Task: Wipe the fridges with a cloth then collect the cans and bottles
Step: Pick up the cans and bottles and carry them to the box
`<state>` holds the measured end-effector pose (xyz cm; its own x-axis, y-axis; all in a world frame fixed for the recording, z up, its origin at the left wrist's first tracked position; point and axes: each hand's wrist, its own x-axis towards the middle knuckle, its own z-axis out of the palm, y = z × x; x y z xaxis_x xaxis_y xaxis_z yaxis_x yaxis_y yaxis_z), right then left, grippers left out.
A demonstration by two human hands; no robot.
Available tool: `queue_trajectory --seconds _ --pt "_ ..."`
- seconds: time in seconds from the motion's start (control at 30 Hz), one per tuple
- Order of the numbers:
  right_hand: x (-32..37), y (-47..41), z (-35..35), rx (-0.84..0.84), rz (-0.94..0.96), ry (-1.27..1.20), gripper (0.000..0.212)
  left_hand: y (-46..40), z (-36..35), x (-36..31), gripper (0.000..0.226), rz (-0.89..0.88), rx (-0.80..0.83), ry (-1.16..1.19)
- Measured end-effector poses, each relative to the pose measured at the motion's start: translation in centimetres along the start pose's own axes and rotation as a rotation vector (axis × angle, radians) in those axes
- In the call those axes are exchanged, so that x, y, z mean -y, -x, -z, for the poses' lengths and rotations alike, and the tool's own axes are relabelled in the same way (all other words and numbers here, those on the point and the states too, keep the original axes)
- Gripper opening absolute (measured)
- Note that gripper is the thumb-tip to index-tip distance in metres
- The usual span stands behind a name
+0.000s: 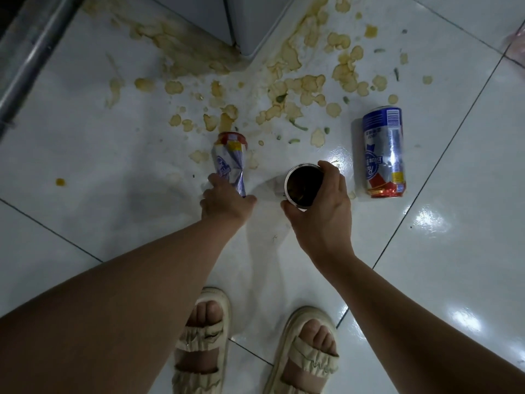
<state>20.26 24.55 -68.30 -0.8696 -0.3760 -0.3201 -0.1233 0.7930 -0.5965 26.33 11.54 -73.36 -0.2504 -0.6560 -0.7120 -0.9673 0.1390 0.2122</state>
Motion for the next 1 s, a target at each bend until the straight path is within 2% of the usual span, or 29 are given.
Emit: queue_trajectory --seconds 0.27,0.5,0.7,1.0 --pt "5.1 3.5 8.4 -0.049 -0.084 -0.021 0.078 8.3 7.7 -1.9 0.059 -0.101 0.008 -0.016" --pt "13.6 6.6 20.6 -0.092 -0.132 -0.014 0.075 18.4 18.9 -8.2 0.053 -0.203 0.024 0.01" --pt "22.0 10.3 31.3 -0.14 -0.098 0.004 0.082 28.7 28.5 -13.3 0.05 -0.285 0.026 0.014" --pt "32.4 17.3 46.9 -0.321 -0.083 -0.014 0.079 42.7 40.9 -17.7 0.04 -0.495 0.034 0.061"
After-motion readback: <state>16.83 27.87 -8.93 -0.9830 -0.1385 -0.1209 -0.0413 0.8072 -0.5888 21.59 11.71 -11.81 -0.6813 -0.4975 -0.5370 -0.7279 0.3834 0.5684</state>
